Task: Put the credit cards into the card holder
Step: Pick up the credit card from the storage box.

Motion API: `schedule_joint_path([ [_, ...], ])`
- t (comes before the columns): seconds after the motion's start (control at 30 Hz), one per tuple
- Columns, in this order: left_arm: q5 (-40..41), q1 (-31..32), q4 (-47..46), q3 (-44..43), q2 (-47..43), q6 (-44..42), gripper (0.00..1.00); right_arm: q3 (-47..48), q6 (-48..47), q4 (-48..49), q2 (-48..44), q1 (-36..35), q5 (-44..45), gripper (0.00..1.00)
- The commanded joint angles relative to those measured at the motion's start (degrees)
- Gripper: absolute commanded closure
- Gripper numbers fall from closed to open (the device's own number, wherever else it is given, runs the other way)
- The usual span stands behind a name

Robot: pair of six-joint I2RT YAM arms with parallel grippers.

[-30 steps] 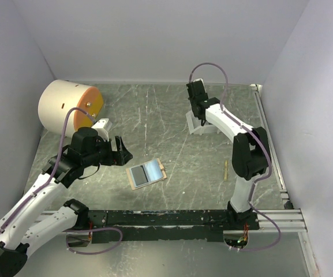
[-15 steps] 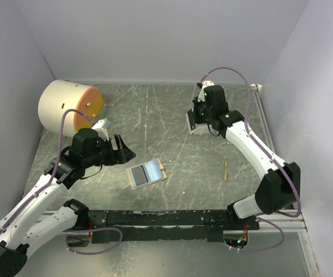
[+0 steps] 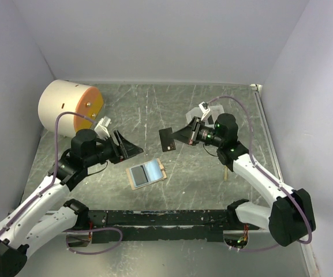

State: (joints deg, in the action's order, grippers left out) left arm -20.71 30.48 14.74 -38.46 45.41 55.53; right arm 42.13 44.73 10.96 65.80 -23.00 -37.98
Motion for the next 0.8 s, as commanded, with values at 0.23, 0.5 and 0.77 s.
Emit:
schedule_joint_path([
  [0.23,-8.9,0.3,-17.3,4.4,1.6,9.2,0.35,-5.8,21.4,26.4,0.2,-4.4,-8.5,1.0],
  [0.5,-10.4,0.3,-22.1,6.5,0.6,11.7,0.39,-5.4,22.7,29.7,4.2,-10.8,-6.2,1.0],
  [0.77,-9.9,0.3,-24.2,8.6,-1.2,13.3,0.5,-6.1,24.6,32.6,6.6,-12.6,-5.1,1.0],
])
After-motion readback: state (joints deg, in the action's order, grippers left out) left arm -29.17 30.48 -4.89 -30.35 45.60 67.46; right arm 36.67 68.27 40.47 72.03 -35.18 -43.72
